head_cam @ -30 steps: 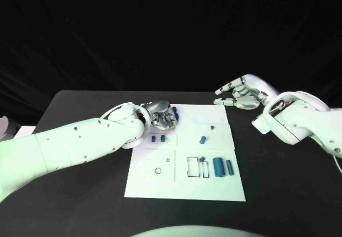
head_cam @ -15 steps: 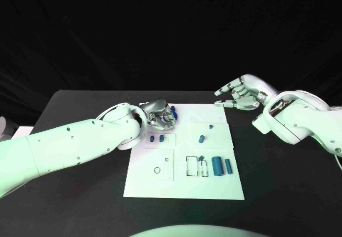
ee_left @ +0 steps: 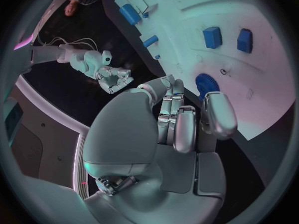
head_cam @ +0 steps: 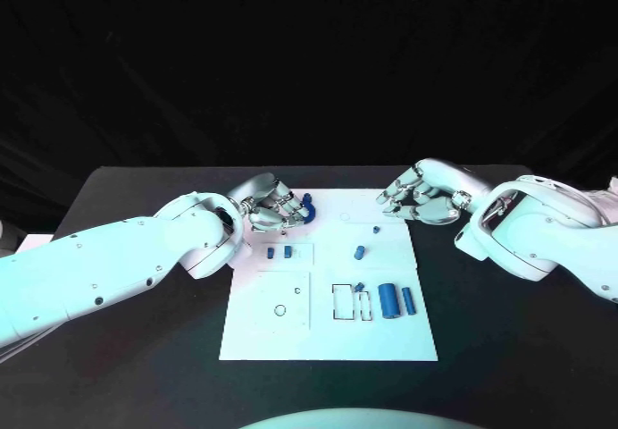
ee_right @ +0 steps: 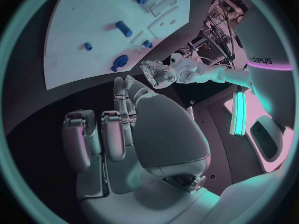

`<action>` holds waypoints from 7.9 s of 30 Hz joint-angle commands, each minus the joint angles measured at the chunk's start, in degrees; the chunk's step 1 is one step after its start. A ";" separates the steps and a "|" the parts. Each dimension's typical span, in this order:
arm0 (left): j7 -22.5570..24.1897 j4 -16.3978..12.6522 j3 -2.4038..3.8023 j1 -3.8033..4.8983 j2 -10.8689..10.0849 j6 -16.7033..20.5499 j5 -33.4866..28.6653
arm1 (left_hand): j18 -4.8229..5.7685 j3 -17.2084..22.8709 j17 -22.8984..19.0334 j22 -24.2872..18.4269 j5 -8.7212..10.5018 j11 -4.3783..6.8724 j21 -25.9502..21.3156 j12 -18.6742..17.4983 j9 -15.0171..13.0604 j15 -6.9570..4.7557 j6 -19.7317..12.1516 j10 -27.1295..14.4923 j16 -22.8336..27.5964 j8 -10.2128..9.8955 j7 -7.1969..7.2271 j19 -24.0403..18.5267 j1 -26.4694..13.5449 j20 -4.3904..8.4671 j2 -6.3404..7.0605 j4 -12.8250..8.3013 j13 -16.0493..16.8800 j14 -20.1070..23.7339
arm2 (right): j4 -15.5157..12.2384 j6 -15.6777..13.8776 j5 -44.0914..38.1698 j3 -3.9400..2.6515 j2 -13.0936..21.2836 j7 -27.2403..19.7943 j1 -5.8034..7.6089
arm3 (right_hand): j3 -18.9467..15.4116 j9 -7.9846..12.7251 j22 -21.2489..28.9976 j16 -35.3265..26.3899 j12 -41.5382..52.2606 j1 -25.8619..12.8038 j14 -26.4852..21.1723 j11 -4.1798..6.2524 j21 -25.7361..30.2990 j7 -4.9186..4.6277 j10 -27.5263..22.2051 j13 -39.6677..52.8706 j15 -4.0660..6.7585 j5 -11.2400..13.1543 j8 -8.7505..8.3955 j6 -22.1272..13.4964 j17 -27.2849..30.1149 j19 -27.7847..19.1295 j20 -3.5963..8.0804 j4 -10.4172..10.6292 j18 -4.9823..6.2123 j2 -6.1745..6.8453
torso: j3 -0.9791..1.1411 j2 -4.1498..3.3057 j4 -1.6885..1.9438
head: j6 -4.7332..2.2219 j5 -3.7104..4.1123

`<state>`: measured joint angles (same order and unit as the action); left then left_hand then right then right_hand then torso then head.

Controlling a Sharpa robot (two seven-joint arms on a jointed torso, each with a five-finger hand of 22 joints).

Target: Assemble the parts on the task board

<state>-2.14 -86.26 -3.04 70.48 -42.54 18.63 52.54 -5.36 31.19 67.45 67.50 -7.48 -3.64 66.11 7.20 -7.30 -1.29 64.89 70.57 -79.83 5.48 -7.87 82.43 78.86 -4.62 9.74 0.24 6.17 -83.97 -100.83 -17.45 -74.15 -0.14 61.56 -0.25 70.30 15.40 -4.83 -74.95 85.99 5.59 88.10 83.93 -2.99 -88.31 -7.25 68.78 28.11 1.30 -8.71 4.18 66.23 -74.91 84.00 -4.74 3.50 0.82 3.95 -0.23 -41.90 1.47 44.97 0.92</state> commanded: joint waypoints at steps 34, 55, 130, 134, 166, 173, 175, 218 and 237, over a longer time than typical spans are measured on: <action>20.58 -9.48 -0.51 -0.21 -12.14 -3.03 -49.78 | -4.41 -1.85 -20.94 -18.48 -0.50 -1.36 -22.44 0.70 0.99 1.33 -1.74 -3.29 12.39 -1.54 -1.16 -10.37 -0.93 -1.09 -0.92 -1.11 -0.76 7.11 | -8.42 15.26 -34.72 1.60 -4.38 11.90 -4.88 | 8.72 0.10 -12.35 -0.79 -2.01 -4.42 4.68 -0.07 0.35 0.60 3.14 -13.95 -0.28 4.40 -0.44 1.51 -8.56 4.19 -0.47 -2.39 -0.02 3.40 | -0.08 -0.18 0.04 | 1.25 -0.25; 20.39 -9.70 -0.55 -0.21 -12.66 -2.84 -49.91 | -4.27 -2.26 -20.33 -18.17 -0.64 -1.70 -22.11 0.90 1.30 1.57 -2.75 -4.33 11.78 -1.77 -1.57 -9.92 -0.98 -1.28 -0.91 -1.33 -0.92 6.70 | -6.76 19.76 -37.66 2.02 -7.63 14.45 -5.89 | 9.19 0.03 -12.24 -0.90 -1.92 -5.63 4.66 0.10 0.46 0.77 3.95 -15.33 -0.16 5.54 -0.32 2.02 -8.41 4.12 -0.36 -2.04 0.01 4.00 | -0.08 -0.18 -0.01 | 1.79 -0.67; 18.03 -9.57 -0.64 -0.21 -13.03 -4.32 -49.91 | -4.28 -4.05 -21.11 -19.00 -0.07 -2.73 -23.12 1.64 2.06 2.40 -5.40 -7.62 11.53 -1.63 -2.65 -9.75 -1.94 -1.96 -1.09 -0.94 -1.33 6.83 | -2.38 21.95 -38.94 2.35 -11.64 14.38 -7.08 | 8.75 0.44 -11.54 -1.20 -1.88 -7.55 4.57 0.23 1.05 0.96 4.52 -17.15 -0.04 5.89 -0.68 0.50 -8.04 3.65 -0.09 -1.05 0.21 5.31 | -0.12 -0.13 0.02 | 2.37 -1.42; 18.02 -9.62 -0.64 -0.21 -13.05 -4.34 -49.91 | -4.29 -4.09 -21.12 -19.02 -0.11 -2.74 -23.15 1.74 2.08 2.42 -5.42 -7.70 11.50 -1.57 -2.66 -9.73 -1.84 -1.99 -1.20 -0.98 -1.32 6.83 | -2.24 22.41 -38.94 2.37 -11.86 14.54 -7.10 | 8.72 0.39 -11.53 -1.18 -1.80 -7.73 4.57 0.27 1.06 0.98 4.82 -17.25 0.03 5.90 -0.50 0.73 -8.07 3.65 -0.03 -0.86 0.22 5.22 | -0.09 -0.12 0.02 | 2.38 -1.42; 17.94 -9.65 -0.66 -0.21 -13.09 -4.11 -49.91 | -4.35 -4.20 -21.36 -19.21 -0.24 -2.80 -23.37 2.16 2.17 2.46 -5.60 -8.04 11.49 -1.41 -2.74 -9.72 -1.42 -2.06 -1.52 -1.19 -1.32 6.91 | -1.71 22.53 -38.34 2.56 -12.43 14.74 -7.10 | 9.16 0.00 -11.31 -1.38 -1.66 -10.10 4.53 0.87 1.28 1.74 6.71 -18.24 0.66 2.41 -0.02 2.98 -7.85 3.55 0.49 2.45 0.28 3.26 | -0.08 -0.13 -0.04 | 2.42 -1.27; 17.96 -9.64 -0.66 -0.21 -13.06 -4.12 -49.91 | -4.35 -4.20 -21.36 -19.21 -0.24 -2.80 -23.37 2.16 2.17 2.46 -5.60 -8.04 11.49 -1.41 -2.74 -9.72 -1.42 -2.06 -1.52 -1.19 -1.32 6.91 | -2.06 19.05 -38.97 2.57 -12.34 15.53 -7.11 | 9.01 -0.20 -11.48 -1.22 -1.45 -10.65 4.59 1.13 1.16 1.95 7.82 -18.21 0.89 1.38 0.15 3.80 -8.06 3.69 0.71 2.96 0.23 3.48 | -0.08 -0.07 -0.03 | 2.34 -1.11; 17.98 -9.64 -0.66 -0.21 -13.06 -4.15 -49.91 | -4.35 -4.20 -21.36 -19.21 -0.24 -2.80 -23.37 2.16 2.17 2.46 -5.60 -8.04 11.49 -1.41 -2.74 -9.72 -1.42 -2.06 -1.52 -1.19 -1.32 6.91 | -2.15 18.56 -39.19 2.57 -12.32 15.90 -7.11 | 8.88 -0.25 -11.49 -1.20 -1.43 -11.00 4.60 1.19 1.15 2.00 8.08 -18.19 0.94 1.31 0.16 3.96 -8.09 3.71 0.77 3.23 0.23 3.61 | -0.10 -0.08 0.00 | 2.32 -1.08; 17.75 -9.53 -0.71 -0.21 -13.11 -4.58 -49.91 | -4.43 -4.29 -21.70 -19.56 -0.31 -2.85 -23.78 2.38 2.22 2.50 -5.72 -8.28 11.61 -1.34 -2.79 -9.85 -1.27 -2.10 -1.60 -1.27 -1.34 7.06 | -5.33 8.97 -39.81 2.47 -10.64 19.30 -7.09 | 8.66 -0.40 -11.47 -1.23 -1.56 -11.74 4.61 1.41 1.18 2.17 8.78 -18.15 1.18 0.71 0.07 4.33 -8.04 3.72 1.03 3.87 0.23 4.20 | -0.11 -0.07 0.02 | 1.99 -0.75; 18.07 -9.21 -0.72 -0.21 -13.19 -4.66 -49.91 | -4.42 -4.35 -21.76 -19.54 -0.37 -2.87 -23.77 2.52 2.27 2.52 -5.81 -8.45 11.60 -1.30 -2.80 -9.85 -1.17 -2.13 -1.64 -1.35 -1.35 7.11 | -5.58 5.97 -39.58 1.62 -11.84 20.49 -6.76 | 8.65 -0.40 -11.49 -1.22 -1.59 -11.82 4.61 1.40 1.16 2.14 8.79 -18.15 1.18 0.71 0.03 4.30 -8.05 3.74 1.05 3.95 0.23 4.27 | -0.14 -0.08 0.15 | 1.28 -0.93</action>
<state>15.37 -95.44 -3.79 70.26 -55.76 15.07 2.87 -8.88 27.13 45.73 48.00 -7.92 -6.64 42.48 9.50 -5.10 0.91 59.34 62.45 -68.07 3.93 -10.72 72.56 77.49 -6.43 8.60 -1.11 4.89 -77.02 -106.60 -10.03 -113.39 1.53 49.95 19.50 63.48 23.96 -5.18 -74.90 84.88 3.86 76.24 83.92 -1.44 -87.38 -4.93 77.30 9.92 2.16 -7.97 4.05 70.36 -74.92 83.82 -4.08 7.13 0.81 7.80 -0.36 -41.98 1.54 46.37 0.02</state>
